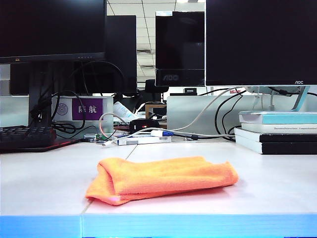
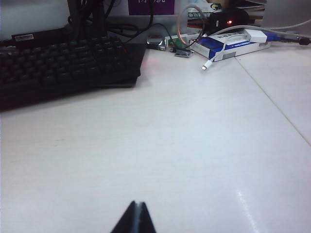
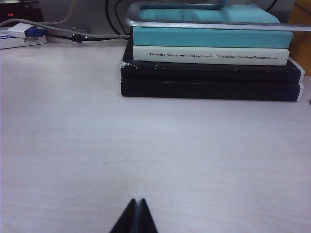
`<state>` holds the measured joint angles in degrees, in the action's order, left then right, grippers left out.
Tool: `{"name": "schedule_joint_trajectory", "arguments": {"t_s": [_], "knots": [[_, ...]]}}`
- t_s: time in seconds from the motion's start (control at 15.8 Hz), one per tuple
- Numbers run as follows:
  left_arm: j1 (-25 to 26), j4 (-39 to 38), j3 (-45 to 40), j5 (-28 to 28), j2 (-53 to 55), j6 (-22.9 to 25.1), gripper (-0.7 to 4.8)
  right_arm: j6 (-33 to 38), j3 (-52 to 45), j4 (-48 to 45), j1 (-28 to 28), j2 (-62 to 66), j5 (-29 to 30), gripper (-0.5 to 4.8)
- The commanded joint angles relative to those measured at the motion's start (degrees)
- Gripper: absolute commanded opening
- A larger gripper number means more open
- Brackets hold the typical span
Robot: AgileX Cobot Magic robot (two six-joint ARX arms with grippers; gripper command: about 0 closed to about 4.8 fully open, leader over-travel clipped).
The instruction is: Wipe the table from back to front using the rag.
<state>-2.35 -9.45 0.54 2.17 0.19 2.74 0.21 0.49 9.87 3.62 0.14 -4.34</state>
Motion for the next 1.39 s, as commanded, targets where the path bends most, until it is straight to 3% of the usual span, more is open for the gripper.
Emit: {"name": "schedule_joint_trajectory", "arguments": {"t_s": [0.06, 0.38, 0.44, 0.76, 1.01, 1.2, 1.39], "knots": [[-0.1, -0.8, -0.1, 0.6, -0.1, -0.2, -0.06, 0.2, -0.4, -0.2, 0.0, 0.0, 0.2, -0.01], [-0.1, -0.8, -0.1, 0.6, -0.1, -0.2, -0.06, 0.2, -0.4, -0.4, 0.0, 0.0, 0.4, -0.01], [-0.1, 0.7, 0.1, 0.5, -0.1, -0.2, -0.06, 1.5, 0.0, -4.5, 0.0, 0.0, 0.4, -0.01], [-0.1, 4.0, 7.5, -5.1, 0.4, -6.3, -0.06, 3.2, 8.7, -5.8, 0.0, 0.0, -4.4, -0.01], [-0.1, 4.7, 16.5, -6.5, 8.2, -6.4, -0.06, 3.2, 17.7, -5.4, 0.0, 3.2, -10.0, -0.01], [-0.1, 5.2, 25.3, -6.4, 18.5, -6.1, -0.06, 3.2, 24.7, -5.4, 0.0, 9.8, -8.9, -0.01], [-0.1, 1.8, 40.6, 1.1, 32.5, -6.1, -0.06, 3.2, 35.5, -5.1, 0.0, 22.1, -0.3, -0.01]]}}
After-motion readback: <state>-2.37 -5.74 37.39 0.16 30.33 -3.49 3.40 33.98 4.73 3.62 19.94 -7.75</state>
